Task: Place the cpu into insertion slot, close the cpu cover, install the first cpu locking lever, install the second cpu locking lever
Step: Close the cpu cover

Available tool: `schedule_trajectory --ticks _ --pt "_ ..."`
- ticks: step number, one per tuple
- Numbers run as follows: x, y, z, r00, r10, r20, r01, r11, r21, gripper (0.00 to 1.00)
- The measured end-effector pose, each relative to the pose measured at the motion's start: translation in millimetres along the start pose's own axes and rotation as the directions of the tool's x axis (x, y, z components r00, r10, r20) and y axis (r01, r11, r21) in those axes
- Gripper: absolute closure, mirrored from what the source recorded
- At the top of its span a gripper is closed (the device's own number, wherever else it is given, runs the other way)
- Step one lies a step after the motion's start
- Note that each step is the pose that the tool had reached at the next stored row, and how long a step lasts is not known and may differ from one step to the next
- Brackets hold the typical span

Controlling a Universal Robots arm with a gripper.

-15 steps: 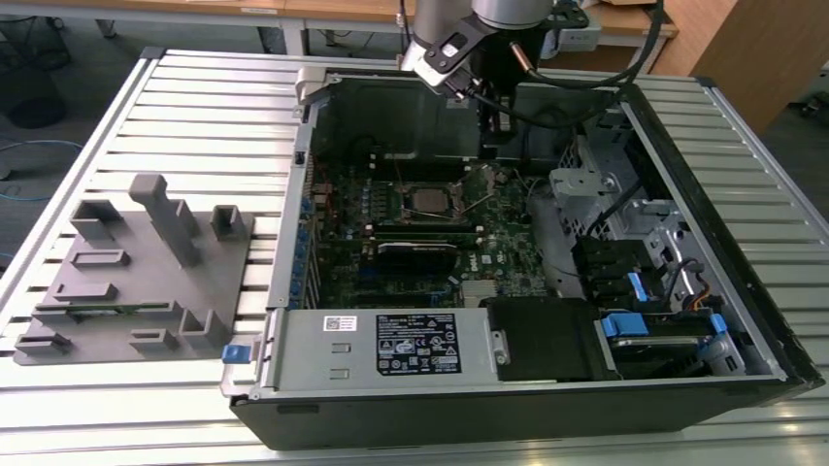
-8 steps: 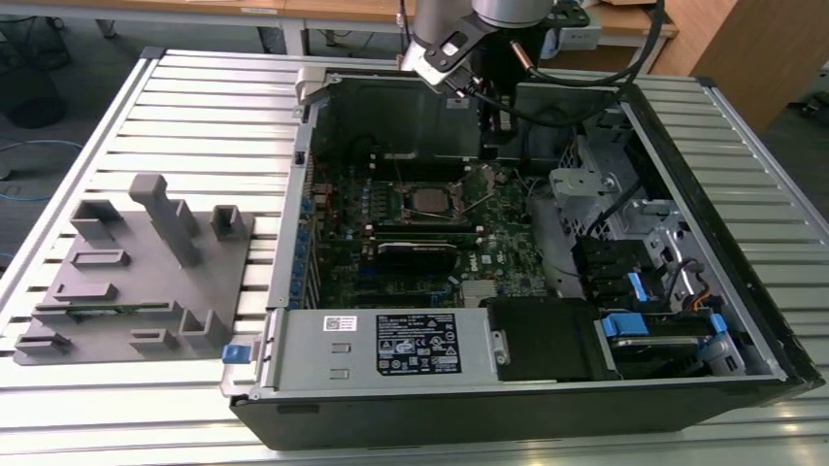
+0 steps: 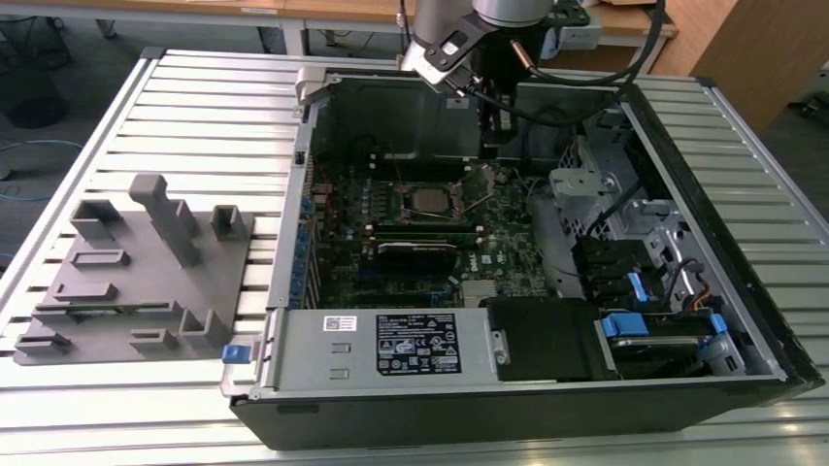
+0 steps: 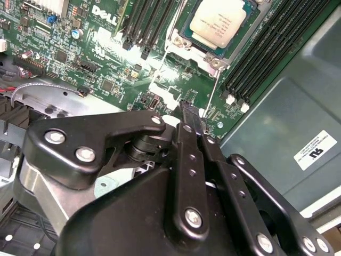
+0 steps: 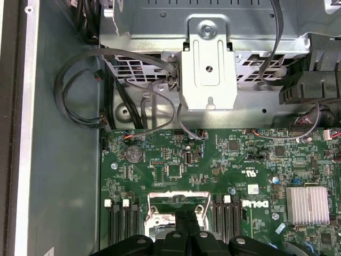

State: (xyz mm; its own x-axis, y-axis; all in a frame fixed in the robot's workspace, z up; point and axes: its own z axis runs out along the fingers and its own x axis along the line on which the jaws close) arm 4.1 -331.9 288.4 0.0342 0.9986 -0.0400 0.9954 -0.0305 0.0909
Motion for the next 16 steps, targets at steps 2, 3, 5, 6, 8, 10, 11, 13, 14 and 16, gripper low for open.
schedule_trajectory --ticks 2,3,5,6,8,10,11,13,14,16 --pt "0.0 0.1 -0.1 1.0 0.0 0.0 0.0 1.0 0.0 0.89" --pt "0.0 0.5 -0.1 1.0 0.0 0.0001 0.0 1.0 0.0001 0.89" --pt "0.0 1.1 -0.1 1.0 0.0 0.0002 0.0 1.0 0.0001 0.89" --pt "0.0 1.2 -0.1 1.0 0.0 0.0003 0.0 1.0 0.0001 0.89" --pt "0.0 1.7 0.0 1.0 0.0 0.0003 0.0 1.0 0.0001 0.89" --pt "0.0 2.0 0.0 1.0 0.0 0.0003 0.0 1.0 0.0001 0.89" --pt "0.0 2.0 0.0 1.0 0.0 0.0003 0.0 1.0 0.0002 0.89" --pt "0.0 2.7 0.1 1.0 0.0 0.0003 0.0 1.0 0.0002 0.89" --pt "0.0 2.8 0.1 1.0 0.0 0.0002 0.0 1.0 0.0002 0.89" --pt "0.0 2.8 0.1 1.0 0.0 0.0002 0.0 1.0 0.0001 0.89"
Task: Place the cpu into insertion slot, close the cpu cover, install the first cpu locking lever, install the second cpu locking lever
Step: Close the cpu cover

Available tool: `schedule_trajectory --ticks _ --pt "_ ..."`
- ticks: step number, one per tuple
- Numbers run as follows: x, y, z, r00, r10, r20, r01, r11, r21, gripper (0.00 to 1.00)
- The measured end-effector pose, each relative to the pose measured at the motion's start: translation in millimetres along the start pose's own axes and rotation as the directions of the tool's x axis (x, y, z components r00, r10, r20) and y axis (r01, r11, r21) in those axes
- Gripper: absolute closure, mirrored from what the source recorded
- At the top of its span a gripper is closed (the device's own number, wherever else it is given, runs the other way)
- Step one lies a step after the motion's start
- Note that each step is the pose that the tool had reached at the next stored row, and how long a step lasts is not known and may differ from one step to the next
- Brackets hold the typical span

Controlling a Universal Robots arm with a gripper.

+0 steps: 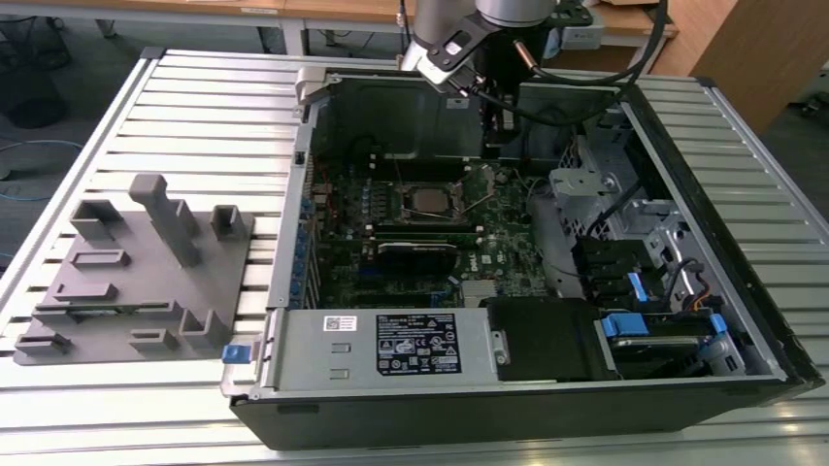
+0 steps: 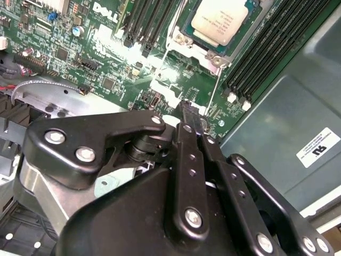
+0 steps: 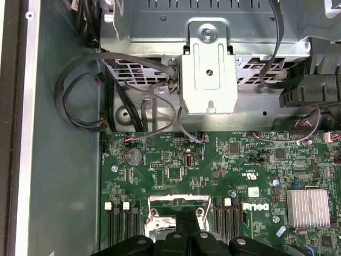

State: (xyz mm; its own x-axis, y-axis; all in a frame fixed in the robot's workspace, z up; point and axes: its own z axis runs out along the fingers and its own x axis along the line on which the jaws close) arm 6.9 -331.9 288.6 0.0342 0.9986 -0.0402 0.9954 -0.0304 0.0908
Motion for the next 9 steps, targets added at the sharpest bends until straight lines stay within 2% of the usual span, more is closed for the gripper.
schedule_trajectory --ticks 9 --pt "0.0 1.5 -0.1 1.0 0.0 0.0001 0.0 1.0 0.0 0.89"
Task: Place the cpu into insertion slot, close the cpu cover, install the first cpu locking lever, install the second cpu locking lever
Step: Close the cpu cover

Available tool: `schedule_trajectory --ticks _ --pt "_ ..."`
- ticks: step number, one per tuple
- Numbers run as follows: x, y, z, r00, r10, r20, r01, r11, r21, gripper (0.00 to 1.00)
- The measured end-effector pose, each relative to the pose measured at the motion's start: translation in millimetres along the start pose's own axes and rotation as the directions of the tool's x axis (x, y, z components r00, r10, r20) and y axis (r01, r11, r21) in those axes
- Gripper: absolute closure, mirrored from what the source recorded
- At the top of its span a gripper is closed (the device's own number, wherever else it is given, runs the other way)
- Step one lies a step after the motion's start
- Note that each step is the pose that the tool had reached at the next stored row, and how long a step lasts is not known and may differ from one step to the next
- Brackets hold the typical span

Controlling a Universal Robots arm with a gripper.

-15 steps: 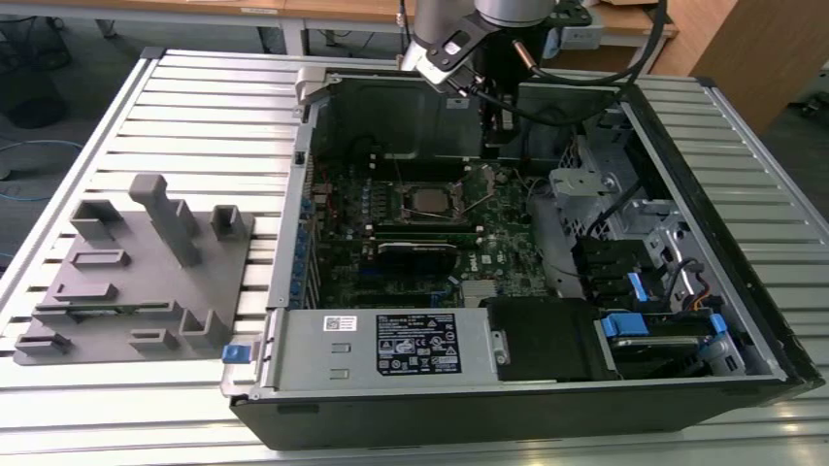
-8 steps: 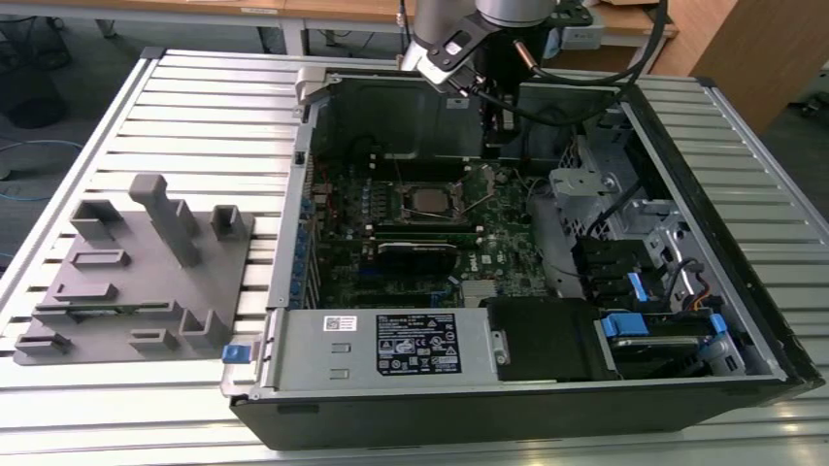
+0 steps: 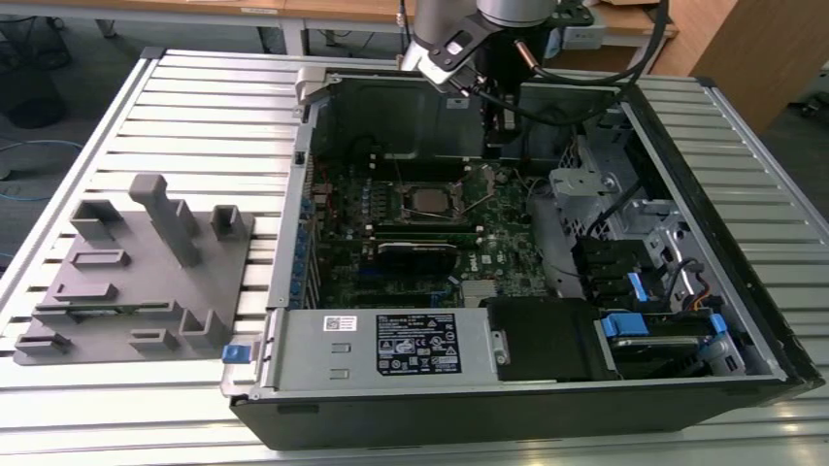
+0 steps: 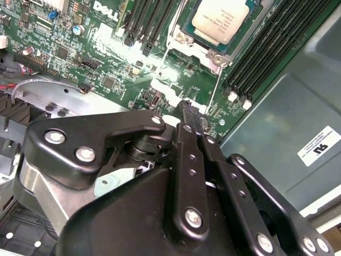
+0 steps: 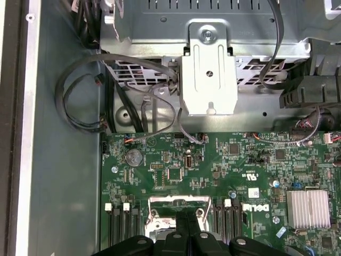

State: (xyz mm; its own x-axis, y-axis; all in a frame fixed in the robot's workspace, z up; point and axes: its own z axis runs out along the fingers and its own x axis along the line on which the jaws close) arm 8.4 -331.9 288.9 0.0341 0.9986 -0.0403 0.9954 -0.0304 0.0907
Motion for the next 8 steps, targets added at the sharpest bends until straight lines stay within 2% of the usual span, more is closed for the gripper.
schedule_trajectory --ticks 8 --pt "0.0 0.1 -0.7 1.0 0.0 -0.0003 0.0 1.0 -0.0001 0.89"
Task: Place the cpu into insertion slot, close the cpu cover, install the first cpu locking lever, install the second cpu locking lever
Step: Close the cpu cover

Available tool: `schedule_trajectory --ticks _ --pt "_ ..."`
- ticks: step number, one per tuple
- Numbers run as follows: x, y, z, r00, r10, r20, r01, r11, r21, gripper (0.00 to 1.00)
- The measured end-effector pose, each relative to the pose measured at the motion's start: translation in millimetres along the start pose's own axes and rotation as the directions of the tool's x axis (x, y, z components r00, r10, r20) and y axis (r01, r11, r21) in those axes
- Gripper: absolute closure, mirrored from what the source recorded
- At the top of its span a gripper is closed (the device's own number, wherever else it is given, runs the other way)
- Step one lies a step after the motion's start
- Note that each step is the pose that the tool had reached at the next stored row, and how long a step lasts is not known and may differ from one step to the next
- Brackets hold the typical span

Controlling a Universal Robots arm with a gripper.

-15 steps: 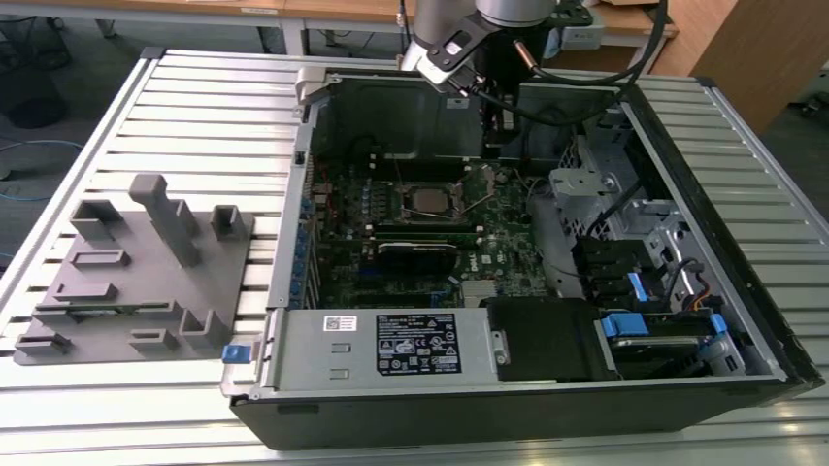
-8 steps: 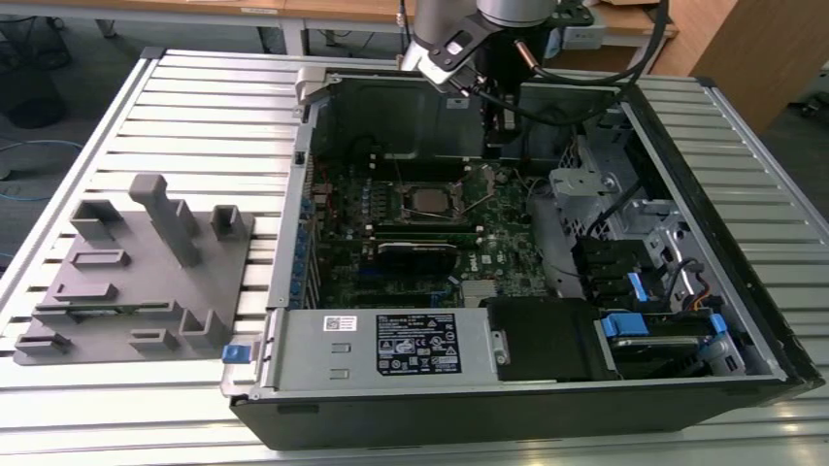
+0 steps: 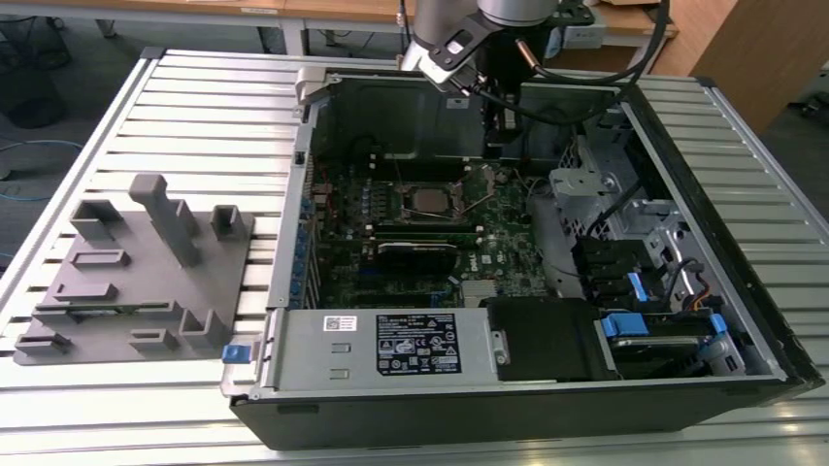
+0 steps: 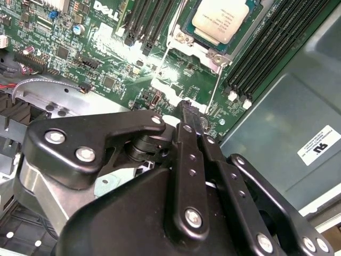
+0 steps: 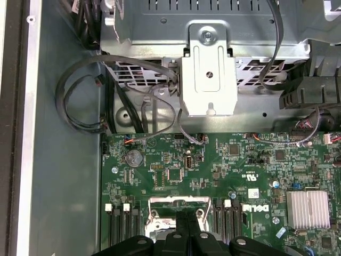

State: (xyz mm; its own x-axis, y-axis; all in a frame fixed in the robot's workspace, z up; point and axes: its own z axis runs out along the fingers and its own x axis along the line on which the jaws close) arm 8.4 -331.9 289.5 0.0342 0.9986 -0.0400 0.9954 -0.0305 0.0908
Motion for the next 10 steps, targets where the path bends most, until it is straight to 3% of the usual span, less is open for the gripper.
schedule_trajectory --ticks 10 --pt "0.0 4.6 0.5 1.0 0.0 0.0002 0.0 1.0 0.0001 0.89"
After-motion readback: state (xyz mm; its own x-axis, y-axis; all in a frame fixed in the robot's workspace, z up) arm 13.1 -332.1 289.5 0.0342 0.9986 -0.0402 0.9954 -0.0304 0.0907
